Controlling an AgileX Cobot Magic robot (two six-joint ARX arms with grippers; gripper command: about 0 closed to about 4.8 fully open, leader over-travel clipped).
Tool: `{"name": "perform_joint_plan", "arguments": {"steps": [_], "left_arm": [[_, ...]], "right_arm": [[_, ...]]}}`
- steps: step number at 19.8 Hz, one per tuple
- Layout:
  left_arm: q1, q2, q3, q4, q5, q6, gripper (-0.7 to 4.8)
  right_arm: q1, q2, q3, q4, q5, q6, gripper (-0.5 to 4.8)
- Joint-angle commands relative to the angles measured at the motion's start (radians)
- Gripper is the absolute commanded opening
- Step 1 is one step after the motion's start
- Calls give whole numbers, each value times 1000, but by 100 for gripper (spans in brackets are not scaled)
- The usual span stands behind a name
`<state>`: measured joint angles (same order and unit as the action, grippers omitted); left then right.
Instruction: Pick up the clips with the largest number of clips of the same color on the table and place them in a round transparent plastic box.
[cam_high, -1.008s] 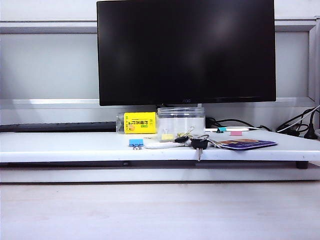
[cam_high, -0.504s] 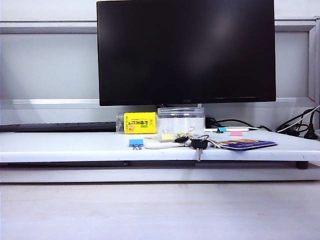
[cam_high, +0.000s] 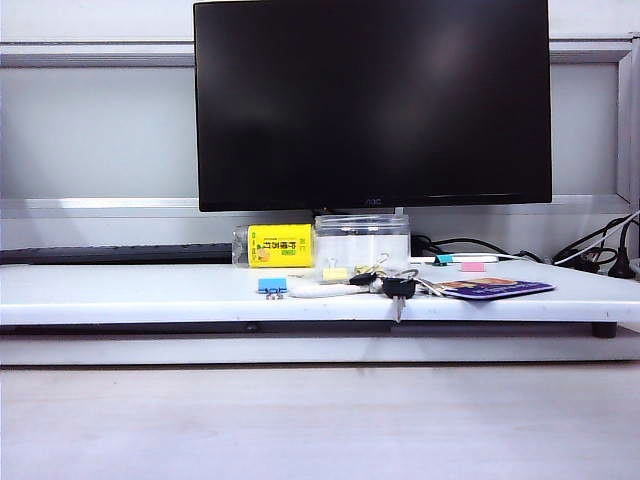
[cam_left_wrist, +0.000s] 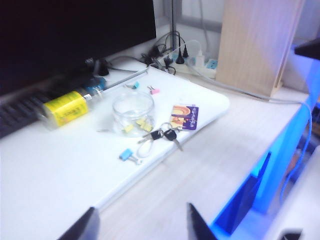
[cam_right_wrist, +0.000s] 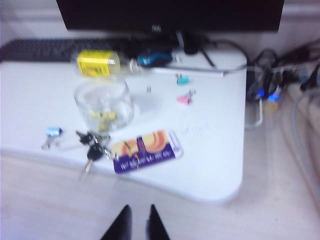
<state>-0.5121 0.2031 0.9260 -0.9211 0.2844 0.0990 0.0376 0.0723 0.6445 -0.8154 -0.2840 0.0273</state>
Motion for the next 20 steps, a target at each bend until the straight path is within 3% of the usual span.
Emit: {"name": "perform_joint_plan", "arguments": {"steps": [1,5,7,15,20], "left_arm": [[0,3,-145,190,-8,-121,236],[0,3,-222,239,-87,-146,236],[0,3,-241,303,-109,-151,236],[0,2,-550,841,-105,-129,236],[0,2,-723,1026,-106,-121,236]], "right_arm": [[0,-2,0,11,-3,2,54],[0,-2,-2,56,-4,9,53],[0,-2,-18,144,-7,82,53],[1,-4,-272,664,-10,194,53],[2,-8,-464,917,-8,341,52]]}}
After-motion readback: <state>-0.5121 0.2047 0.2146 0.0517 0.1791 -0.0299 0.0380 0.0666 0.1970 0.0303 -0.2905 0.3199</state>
